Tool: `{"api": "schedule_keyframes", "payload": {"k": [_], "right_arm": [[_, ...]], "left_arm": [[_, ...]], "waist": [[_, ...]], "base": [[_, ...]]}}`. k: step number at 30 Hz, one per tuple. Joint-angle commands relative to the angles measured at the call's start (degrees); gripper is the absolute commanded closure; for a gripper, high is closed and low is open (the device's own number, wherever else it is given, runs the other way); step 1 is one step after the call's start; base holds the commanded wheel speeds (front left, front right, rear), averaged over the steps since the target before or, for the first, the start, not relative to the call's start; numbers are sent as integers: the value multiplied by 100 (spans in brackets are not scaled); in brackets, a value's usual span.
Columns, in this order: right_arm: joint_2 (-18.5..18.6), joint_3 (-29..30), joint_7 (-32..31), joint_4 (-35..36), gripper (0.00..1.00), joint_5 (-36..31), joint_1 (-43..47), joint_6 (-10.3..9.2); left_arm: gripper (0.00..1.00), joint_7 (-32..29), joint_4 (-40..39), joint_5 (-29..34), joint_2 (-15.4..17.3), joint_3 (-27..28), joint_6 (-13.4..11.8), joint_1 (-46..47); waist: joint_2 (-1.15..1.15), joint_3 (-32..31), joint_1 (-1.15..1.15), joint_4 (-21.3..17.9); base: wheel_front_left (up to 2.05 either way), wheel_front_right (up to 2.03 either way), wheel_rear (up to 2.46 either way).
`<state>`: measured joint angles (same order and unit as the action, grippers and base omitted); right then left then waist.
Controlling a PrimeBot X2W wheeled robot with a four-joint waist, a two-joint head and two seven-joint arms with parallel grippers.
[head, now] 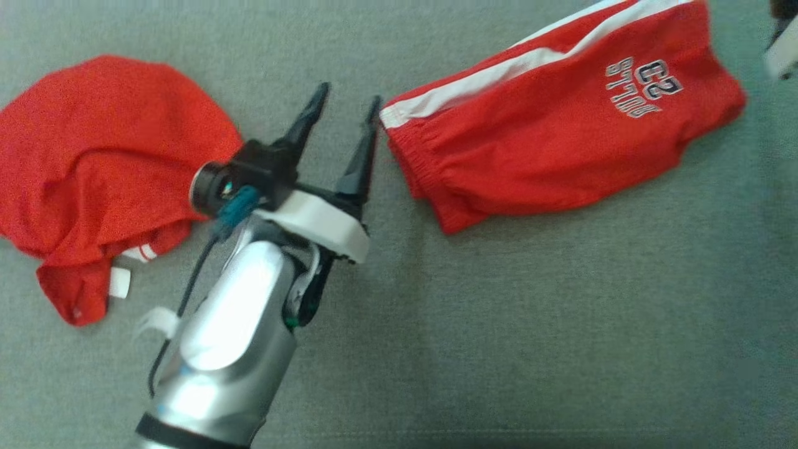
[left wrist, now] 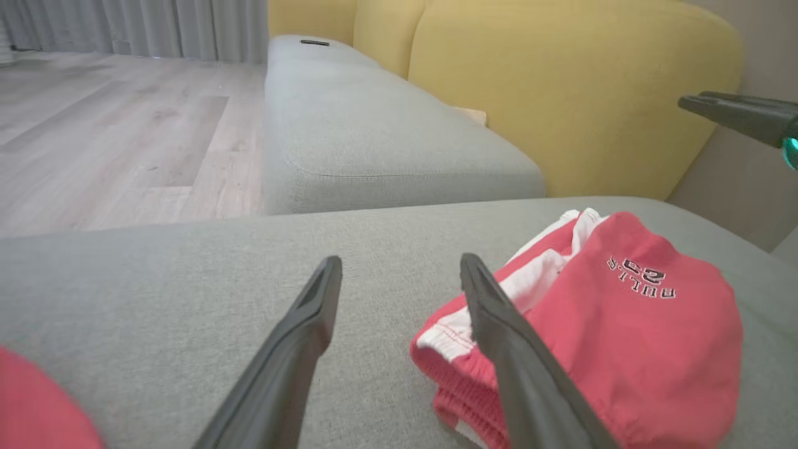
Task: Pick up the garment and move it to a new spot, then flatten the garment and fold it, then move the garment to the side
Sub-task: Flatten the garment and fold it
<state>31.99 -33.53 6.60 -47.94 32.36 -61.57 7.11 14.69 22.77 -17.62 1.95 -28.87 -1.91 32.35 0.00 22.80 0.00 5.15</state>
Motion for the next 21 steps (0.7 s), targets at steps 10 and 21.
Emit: {"api": "schedule_keyframes", "payload": {"k": [10, 21], "right_arm": [[-880, 1110, 755, 948, 0, -44, 1349, 37], [-2049, 2662, 596, 2395, 0, -1485, 3485, 37]], "left_arm": [[0, 30, -1274, 269, 93, 1066, -34, -900], [0, 30, -1649, 656, 93, 1029, -136, -1762]], "waist": [[0, -1012, 0, -536], [0, -1514, 0, -786]], "base": [[0, 0, 0], [0, 0, 0]]}}
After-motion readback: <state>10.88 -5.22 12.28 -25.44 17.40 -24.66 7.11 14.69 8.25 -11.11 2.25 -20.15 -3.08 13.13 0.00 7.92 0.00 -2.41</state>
